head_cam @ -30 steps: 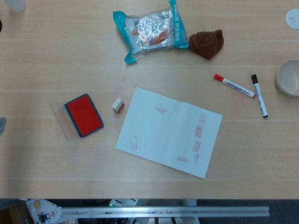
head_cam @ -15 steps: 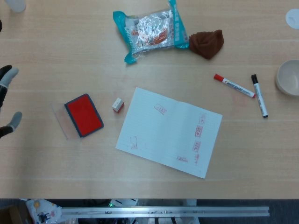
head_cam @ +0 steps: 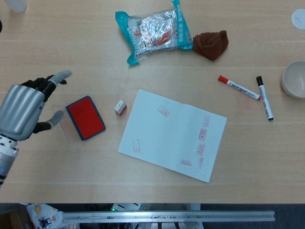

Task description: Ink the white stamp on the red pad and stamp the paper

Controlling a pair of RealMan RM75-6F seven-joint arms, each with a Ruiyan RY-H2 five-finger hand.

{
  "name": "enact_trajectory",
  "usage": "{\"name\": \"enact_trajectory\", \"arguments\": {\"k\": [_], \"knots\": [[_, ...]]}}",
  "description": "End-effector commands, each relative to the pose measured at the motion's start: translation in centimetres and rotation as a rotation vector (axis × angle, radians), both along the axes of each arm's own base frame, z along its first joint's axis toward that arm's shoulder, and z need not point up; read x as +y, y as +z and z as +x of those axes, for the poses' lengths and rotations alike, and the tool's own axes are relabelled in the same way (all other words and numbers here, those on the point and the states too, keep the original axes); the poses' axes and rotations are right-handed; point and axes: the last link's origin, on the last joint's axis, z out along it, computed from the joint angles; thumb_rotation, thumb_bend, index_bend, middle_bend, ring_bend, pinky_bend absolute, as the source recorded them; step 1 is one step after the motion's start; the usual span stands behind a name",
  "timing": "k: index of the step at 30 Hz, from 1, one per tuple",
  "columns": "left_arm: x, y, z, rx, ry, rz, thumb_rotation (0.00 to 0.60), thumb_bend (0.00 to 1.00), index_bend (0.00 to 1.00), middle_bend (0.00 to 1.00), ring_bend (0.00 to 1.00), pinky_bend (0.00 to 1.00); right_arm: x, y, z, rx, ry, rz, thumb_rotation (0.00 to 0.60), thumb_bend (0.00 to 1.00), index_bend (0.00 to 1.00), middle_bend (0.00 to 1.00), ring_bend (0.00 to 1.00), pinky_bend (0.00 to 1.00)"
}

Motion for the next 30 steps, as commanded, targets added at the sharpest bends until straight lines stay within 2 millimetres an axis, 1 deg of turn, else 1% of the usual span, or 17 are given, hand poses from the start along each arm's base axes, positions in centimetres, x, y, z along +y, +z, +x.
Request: {"name": "enact_trajectory", "arguments": {"k": [1,3,4,6,10,14,18,27,30], "knots": [[0.9,-1.3,1.3,0.009,-0.033,-0.039,0.6,0.26,0.16,0.45,0.55,0.71,0.0,0.0,-0.1,0.001,-0.002,0.0,0.6,0.2,0.24,0.36,0.29,0.32],[1.5,-2.1,2.0,0.024,-0.05,-0.062,0.6,0.26,0.16,0.54,0.65,0.84,0.0,0.1,-0.1,0.001,-0.002,-0.001,0.6,0.2,0.24,0.36,0.29,0.32],[1.8,-2.5,2.3,0.034,-0.058,-0.071,0.6,0.26,0.16,0.59,0.69,0.89,0.0,0.1,-0.1,0.0,-0.001,-0.001,0.6,0.2,0.24,0.36,0.29,0.32],[2.3,-3.1,2.6,0.049,-0.066,-0.084,0.6,0.26,0.18,0.7,0.79,0.99,0.1,0.2,-0.1,0.001,-0.002,-0.001,0.6,0.2,0.24,0.36,0.29,0.32],[3.4,-4.5,3.3,0.099,-0.075,-0.105,0.6,0.26,0.28,0.87,0.93,1.0,0.1,0.2,-0.2,0.002,-0.005,0.0,0.6,0.2,0.24,0.36,0.29,0.32],[4.1,-5.8,3.9,0.133,-0.077,-0.123,0.6,0.26,0.36,0.97,1.0,1.0,0.0,0.1,-0.3,0.003,-0.006,0.004,0.6,0.2,0.25,0.36,0.29,0.32],[4.5,-7.0,4.4,0.165,-0.071,-0.141,0.6,0.26,0.42,1.0,1.0,1.0,-0.2,0.0,-0.2,0.003,-0.005,0.01,0.6,0.2,0.25,0.36,0.29,0.32],[5.1,-9.9,5.1,0.252,-0.043,-0.163,0.6,0.26,0.51,1.0,1.0,1.0,-0.4,-0.2,-0.2,0.009,-0.001,0.022,0.6,0.2,0.25,0.36,0.29,0.32],[5.1,-11.0,5.3,0.278,-0.029,-0.178,0.6,0.26,0.51,1.0,1.0,1.0,-0.4,-0.2,-0.2,0.011,-0.005,0.023,0.6,0.2,0.24,0.36,0.29,0.32]]}}
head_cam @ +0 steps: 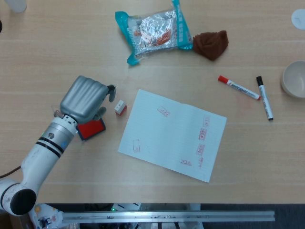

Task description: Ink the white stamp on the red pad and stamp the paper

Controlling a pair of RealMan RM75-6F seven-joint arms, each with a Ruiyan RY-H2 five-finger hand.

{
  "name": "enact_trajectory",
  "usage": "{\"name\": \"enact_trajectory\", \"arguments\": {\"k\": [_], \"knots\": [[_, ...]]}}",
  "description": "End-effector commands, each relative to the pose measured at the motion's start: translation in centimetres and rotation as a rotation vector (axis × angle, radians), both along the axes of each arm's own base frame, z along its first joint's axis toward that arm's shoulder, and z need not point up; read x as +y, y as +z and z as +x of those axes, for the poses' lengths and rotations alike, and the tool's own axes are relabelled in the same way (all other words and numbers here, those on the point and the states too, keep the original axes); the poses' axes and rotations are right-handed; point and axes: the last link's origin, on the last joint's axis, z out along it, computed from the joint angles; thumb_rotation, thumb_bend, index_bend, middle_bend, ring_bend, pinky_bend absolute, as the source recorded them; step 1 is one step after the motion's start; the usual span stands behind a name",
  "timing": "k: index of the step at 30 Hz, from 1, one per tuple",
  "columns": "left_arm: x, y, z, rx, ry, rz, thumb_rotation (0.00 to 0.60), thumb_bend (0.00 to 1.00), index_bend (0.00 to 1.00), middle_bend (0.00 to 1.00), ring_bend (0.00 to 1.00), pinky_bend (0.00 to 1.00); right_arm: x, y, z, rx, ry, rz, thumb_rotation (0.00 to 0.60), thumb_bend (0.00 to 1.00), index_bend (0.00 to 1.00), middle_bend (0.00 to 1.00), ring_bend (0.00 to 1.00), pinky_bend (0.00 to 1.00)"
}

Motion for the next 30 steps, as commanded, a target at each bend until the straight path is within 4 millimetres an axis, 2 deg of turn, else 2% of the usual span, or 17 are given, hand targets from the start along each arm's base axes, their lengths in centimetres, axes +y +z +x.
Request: {"name": "enact_trajectory", "arguments": {"k": [1,12,22,27,30], "knots": [[0.1,-1.5,0.4,0.03,0.011,-0.018,0.6,0.26,0.51,1.0,1.0,1.0,0.0,0.0,-0.1,0.0,-0.002,0.0,0.6,0.2,0.24,0.36,0.29,0.32],[0.5,-4.4,1.5,0.081,0.059,-0.025,0.6,0.26,0.38,1.0,1.0,1.0,0.3,0.4,-0.7,-0.003,-0.016,-0.007,0.6,0.2,0.24,0.36,0.29,0.32],[0.2,-7.2,2.3,0.112,0.058,-0.028,0.6,0.26,0.34,1.0,1.0,1.0,0.4,0.7,-1.0,-0.004,-0.021,-0.011,0.6,0.2,0.24,0.36,0.29,0.32],[0.6,-8.3,2.4,0.136,0.081,-0.017,0.6,0.26,0.25,1.0,1.0,1.0,0.5,0.8,-1.1,-0.006,-0.024,-0.018,0.6,0.2,0.24,0.36,0.29,0.32],[0.8,-8.8,2.2,0.146,0.097,-0.013,0.6,0.26,0.22,1.0,1.0,1.0,0.7,1.0,-1.2,-0.006,-0.028,-0.022,0.6,0.2,0.25,0.36,0.29,0.32]]}}
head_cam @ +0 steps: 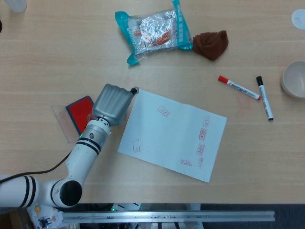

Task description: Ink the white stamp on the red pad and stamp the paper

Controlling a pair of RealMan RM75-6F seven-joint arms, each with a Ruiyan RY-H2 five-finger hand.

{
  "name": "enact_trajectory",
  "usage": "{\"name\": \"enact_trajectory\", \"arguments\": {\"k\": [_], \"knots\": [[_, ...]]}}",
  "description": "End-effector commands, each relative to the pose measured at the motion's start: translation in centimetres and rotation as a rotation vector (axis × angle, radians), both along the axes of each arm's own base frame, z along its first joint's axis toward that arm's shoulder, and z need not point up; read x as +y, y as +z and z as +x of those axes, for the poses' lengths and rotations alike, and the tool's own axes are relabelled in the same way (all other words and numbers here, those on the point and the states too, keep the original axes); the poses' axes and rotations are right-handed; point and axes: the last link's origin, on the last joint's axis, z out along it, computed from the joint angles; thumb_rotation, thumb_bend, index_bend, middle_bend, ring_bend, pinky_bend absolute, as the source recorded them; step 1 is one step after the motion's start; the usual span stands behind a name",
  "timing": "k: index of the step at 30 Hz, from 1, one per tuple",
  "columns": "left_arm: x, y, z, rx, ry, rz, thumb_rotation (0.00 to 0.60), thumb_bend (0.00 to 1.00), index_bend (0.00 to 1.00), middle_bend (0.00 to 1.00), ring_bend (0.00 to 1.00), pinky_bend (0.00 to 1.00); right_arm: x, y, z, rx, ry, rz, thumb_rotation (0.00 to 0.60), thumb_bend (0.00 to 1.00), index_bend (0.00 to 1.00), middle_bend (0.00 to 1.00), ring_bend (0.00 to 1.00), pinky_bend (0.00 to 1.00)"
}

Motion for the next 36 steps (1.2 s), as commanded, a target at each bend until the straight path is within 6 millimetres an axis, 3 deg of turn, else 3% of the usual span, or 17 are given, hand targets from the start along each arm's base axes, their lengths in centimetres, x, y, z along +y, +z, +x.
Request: {"name": "enact_trajectory", "arguments": {"k": [1,16,36], "knots": [[0.3,-0.5,0.0,0.012,0.01,0.006,0.6,0.26,0.22,1.0,1.0,1.0,0.1,0.1,-0.1,0.001,-0.004,-0.002,0.6,0.2,0.25,0.36,0.29,0.32],[0.8,-1.9,-0.4,0.048,0.053,0.021,0.6,0.26,0.21,1.0,1.0,1.0,0.5,0.5,-0.4,-0.003,-0.012,-0.016,0.6,0.2,0.25,0.36,0.29,0.32],[1.3,-1.6,-2.7,0.151,0.029,0.071,0.6,0.26,0.21,1.0,1.0,1.0,0.8,0.6,-0.1,-0.007,-0.005,-0.025,0.6,0.2,0.25,0.36,0.29,0.32]]}}
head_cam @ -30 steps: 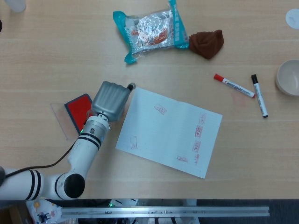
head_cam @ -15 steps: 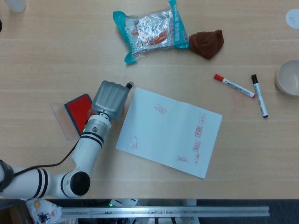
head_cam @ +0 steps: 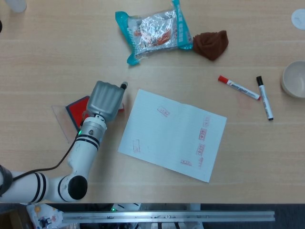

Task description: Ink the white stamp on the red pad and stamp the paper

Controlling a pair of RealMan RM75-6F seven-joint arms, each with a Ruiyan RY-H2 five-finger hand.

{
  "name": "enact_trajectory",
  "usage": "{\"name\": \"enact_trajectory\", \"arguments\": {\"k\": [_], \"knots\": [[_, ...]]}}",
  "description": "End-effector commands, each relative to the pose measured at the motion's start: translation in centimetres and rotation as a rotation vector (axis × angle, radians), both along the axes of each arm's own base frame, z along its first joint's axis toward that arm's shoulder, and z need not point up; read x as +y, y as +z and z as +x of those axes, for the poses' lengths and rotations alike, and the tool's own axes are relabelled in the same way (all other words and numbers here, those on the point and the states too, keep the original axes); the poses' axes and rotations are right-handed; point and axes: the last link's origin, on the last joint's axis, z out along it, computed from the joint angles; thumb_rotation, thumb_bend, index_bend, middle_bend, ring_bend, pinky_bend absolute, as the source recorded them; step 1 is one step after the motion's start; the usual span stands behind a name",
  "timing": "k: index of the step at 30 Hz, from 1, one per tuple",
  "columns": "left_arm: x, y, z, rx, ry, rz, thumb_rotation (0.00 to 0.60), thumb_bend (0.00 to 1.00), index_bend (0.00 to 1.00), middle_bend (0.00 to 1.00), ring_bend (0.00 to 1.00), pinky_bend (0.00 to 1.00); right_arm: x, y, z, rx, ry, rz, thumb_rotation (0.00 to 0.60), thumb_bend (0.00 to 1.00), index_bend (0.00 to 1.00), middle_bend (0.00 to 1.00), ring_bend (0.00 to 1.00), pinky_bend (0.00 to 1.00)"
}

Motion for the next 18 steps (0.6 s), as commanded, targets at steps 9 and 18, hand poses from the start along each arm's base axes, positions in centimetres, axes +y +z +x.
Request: {"name": "enact_trajectory", "arguments": {"k": [9,18], "knots": [[0.27,-0.04,-0.17,-0.011,0.029,-0.003,0.6,0.26,0.23,1.0,1.0,1.0,0.18,0.2,0.06,-0.001,0.002,-0.009,0.6,0.2,0.24,0.36,0.29,0.32],[0.57,-0.37,-0.01,0.001,0.037,0.003,0.6,0.26,0.23,1.0,1.0,1.0,0.41,0.4,-0.17,0.001,-0.006,-0.016,0.6,0.2,0.24,0.36,0.29,0.32]]}}
